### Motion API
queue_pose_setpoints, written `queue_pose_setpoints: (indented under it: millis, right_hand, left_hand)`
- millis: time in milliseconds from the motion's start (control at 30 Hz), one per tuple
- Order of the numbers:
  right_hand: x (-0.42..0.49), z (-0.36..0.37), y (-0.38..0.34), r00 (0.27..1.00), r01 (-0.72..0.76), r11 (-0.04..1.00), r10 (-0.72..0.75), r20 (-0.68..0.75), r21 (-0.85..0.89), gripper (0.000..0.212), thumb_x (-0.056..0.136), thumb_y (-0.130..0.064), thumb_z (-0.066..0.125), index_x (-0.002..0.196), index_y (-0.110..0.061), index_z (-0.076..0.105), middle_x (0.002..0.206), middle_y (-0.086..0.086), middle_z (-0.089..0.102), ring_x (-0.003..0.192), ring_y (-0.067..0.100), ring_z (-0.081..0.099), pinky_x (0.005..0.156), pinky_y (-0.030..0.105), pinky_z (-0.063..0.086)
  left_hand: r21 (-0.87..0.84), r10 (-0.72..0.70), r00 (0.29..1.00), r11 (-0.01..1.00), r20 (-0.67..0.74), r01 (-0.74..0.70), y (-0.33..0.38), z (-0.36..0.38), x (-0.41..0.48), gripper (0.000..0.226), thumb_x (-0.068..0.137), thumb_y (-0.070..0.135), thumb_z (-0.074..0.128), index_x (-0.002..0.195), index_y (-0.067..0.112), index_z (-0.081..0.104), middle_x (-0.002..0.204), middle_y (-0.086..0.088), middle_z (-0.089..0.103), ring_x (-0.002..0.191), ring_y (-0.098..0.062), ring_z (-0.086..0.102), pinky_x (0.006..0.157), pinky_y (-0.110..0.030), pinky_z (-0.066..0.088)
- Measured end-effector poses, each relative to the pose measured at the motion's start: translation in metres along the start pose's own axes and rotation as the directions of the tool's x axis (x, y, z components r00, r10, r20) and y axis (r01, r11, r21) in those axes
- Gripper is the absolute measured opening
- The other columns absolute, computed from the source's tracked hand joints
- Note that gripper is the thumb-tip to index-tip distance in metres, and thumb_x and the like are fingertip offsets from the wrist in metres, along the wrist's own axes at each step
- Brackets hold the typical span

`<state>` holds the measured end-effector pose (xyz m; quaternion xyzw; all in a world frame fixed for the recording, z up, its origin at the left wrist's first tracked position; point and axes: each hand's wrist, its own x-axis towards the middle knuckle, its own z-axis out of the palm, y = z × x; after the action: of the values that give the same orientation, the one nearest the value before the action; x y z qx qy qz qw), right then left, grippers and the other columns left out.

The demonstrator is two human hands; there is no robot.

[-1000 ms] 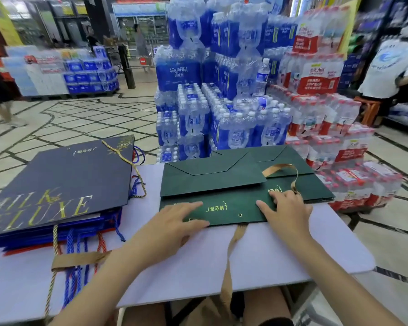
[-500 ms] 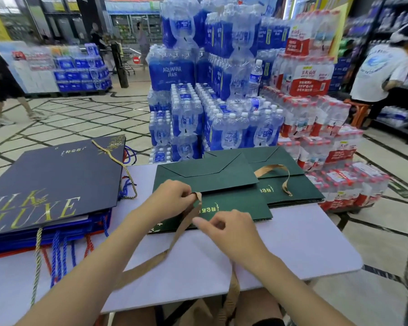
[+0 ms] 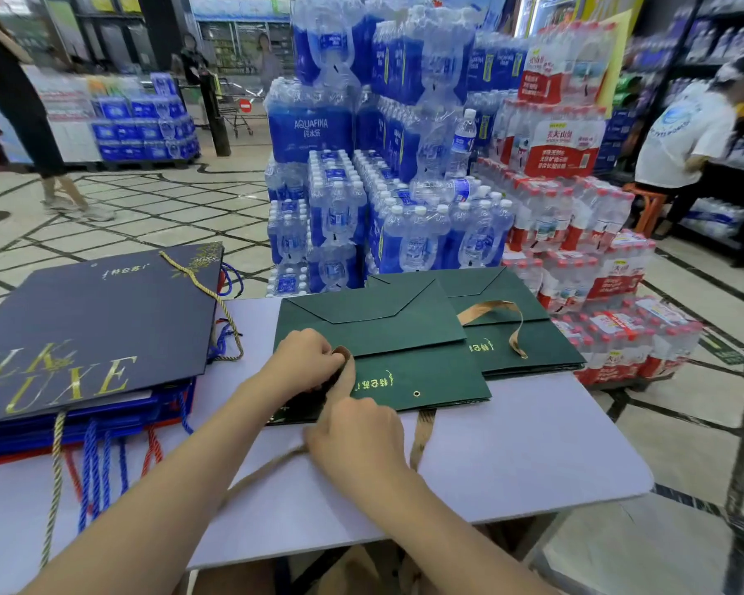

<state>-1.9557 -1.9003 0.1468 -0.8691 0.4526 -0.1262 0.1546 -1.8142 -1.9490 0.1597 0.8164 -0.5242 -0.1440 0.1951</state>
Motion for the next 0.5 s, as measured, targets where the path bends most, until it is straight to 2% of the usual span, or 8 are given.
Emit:
queue_pose_setpoints:
  millis: [67, 133, 200, 233, 267, 367, 433, 500]
  right_hand:
    - [0.003, -0.005, 0.005, 0.999, -0.015, 1.000, 0.015, 0.045, 0.015, 0.054, 0.087, -0.026, 0.052, 0.135, -0.003, 0.044, 0.104, 0.016, 0.064, 0.100, 0.038, 0.060, 0.073, 0.035, 0.042]
    - [0.007, -0.018, 0.013, 0.996, -0.043, 0.999, 0.043, 0.077, -0.003, 0.047, 0.084, -0.026, 0.056, 0.128, -0.010, 0.051, 0.102, 0.013, 0.064, 0.099, 0.036, 0.060, 0.070, 0.033, 0.041]
    - [0.013, -0.033, 0.027, 0.994, -0.064, 0.998, 0.062, 0.095, 0.012, 0.024, 0.081, -0.029, 0.057, 0.100, -0.015, 0.063, 0.091, 0.009, 0.064, 0.095, 0.035, 0.061, 0.066, 0.031, 0.040]
    - [0.017, -0.041, 0.036, 0.993, -0.088, 0.996, 0.086, 0.085, 0.027, 0.016, 0.080, -0.030, 0.057, 0.087, -0.017, 0.064, 0.085, 0.007, 0.064, 0.091, 0.034, 0.061, 0.064, 0.030, 0.040]
    - [0.024, -0.049, 0.047, 0.993, -0.112, 0.993, 0.111, 0.045, 0.028, 0.014, 0.080, -0.030, 0.058, 0.082, -0.018, 0.065, 0.084, 0.005, 0.066, 0.089, 0.032, 0.062, 0.064, 0.030, 0.042]
    - [0.050, -0.067, 0.083, 0.987, -0.109, 0.994, 0.111, -0.119, 0.025, 0.009, 0.084, -0.032, 0.063, 0.087, -0.026, 0.067, 0.092, -0.005, 0.070, 0.094, 0.024, 0.062, 0.073, 0.031, 0.047]
    - [0.067, -0.070, 0.102, 0.992, -0.090, 0.996, 0.091, -0.087, 0.026, 0.008, 0.086, -0.036, 0.066, 0.089, -0.029, 0.068, 0.090, -0.011, 0.068, 0.095, 0.019, 0.061, 0.076, 0.031, 0.048]
    - [0.077, -0.064, 0.115, 0.998, -0.067, 0.997, 0.068, -0.009, 0.039, 0.009, 0.087, -0.040, 0.067, 0.088, -0.031, 0.069, 0.086, -0.014, 0.066, 0.094, 0.017, 0.061, 0.078, 0.033, 0.050]
  left_hand:
    - [-0.068, -0.013, 1.000, 0.998, 0.008, 0.013, -0.003, 0.000, -0.002, 0.038, 0.084, 0.023, 0.058, 0.049, 0.013, 0.047, 0.045, -0.002, 0.056, 0.039, -0.012, 0.051, 0.045, -0.019, 0.041]
    - [-0.141, -0.015, 1.000, 0.990, 0.016, 0.017, -0.009, -0.002, -0.004, 0.033, 0.086, 0.021, 0.057, 0.056, 0.006, 0.054, 0.049, -0.006, 0.060, 0.038, -0.011, 0.053, 0.042, -0.017, 0.042]
    - [-0.183, -0.005, 1.000, 0.983, 0.001, 0.005, -0.014, -0.003, -0.006, 0.034, 0.088, 0.024, 0.059, 0.063, 0.001, 0.058, 0.051, -0.006, 0.059, 0.042, -0.012, 0.053, 0.044, -0.018, 0.042]
    - [-0.174, 0.004, 1.000, 0.985, -0.026, -0.009, -0.017, -0.004, -0.008, 0.034, 0.088, 0.027, 0.060, 0.064, 0.003, 0.057, 0.053, -0.003, 0.057, 0.047, -0.013, 0.053, 0.047, -0.022, 0.041]
    - [-0.150, 0.014, 0.998, 0.988, -0.056, -0.022, -0.019, -0.004, -0.010, 0.032, 0.088, 0.029, 0.062, 0.066, 0.007, 0.055, 0.056, 0.000, 0.057, 0.054, -0.015, 0.053, 0.050, -0.024, 0.039]
    - [-0.126, -0.001, 0.998, 0.992, -0.062, -0.007, -0.020, -0.003, -0.020, 0.009, 0.087, 0.022, 0.061, 0.093, 0.021, 0.055, 0.071, 0.005, 0.058, 0.071, -0.016, 0.056, 0.058, -0.026, 0.039]
    - [-0.042, 0.001, 0.999, 0.999, -0.040, -0.003, -0.017, 0.000, -0.027, 0.025, 0.086, 0.019, 0.057, 0.110, 0.024, 0.050, 0.084, 0.003, 0.058, 0.080, -0.019, 0.058, 0.068, -0.032, 0.046]
    - [0.139, 0.034, 0.994, 0.990, -0.104, -0.020, -0.012, 0.003, -0.034, 0.036, 0.086, 0.020, 0.055, 0.121, 0.025, 0.047, 0.105, -0.001, 0.053, 0.092, -0.026, 0.058, 0.078, -0.038, 0.048]
